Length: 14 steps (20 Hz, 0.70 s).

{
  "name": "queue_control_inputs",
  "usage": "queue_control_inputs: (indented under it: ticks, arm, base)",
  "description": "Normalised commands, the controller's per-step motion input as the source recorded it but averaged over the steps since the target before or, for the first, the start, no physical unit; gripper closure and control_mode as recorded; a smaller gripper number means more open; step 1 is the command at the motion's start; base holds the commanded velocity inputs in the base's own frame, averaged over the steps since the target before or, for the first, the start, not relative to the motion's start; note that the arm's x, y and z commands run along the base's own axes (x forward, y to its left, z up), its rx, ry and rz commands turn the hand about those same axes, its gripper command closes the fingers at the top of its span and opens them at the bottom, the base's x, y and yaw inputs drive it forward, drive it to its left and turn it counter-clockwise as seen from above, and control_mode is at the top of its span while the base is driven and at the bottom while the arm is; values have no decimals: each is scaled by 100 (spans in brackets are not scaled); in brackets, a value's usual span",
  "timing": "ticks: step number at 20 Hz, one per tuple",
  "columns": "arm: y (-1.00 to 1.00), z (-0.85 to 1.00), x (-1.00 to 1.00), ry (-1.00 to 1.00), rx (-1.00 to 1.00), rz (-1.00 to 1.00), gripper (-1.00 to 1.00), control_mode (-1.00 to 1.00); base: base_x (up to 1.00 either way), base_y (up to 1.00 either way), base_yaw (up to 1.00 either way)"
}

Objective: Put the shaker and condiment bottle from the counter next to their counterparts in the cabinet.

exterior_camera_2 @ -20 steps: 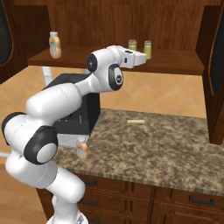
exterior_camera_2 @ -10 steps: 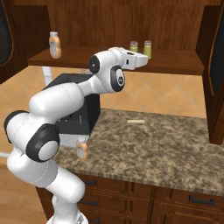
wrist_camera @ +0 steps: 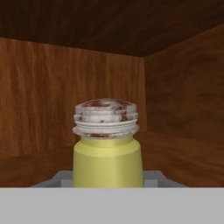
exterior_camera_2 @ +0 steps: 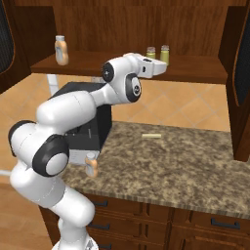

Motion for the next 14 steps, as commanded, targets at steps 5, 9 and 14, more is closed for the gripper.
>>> queue_control_inputs:
  ticks: [5,9,14]
  arm:
    - [-4,-4,14,0,0,0,100,-100]
    - [-6,-2,12,0,0,0,100,-100]
    - [-6,-3,11,0,0,0,100,-100]
  base:
    - [0,0,0]
    - [0,0,0]
    - [0,0,0]
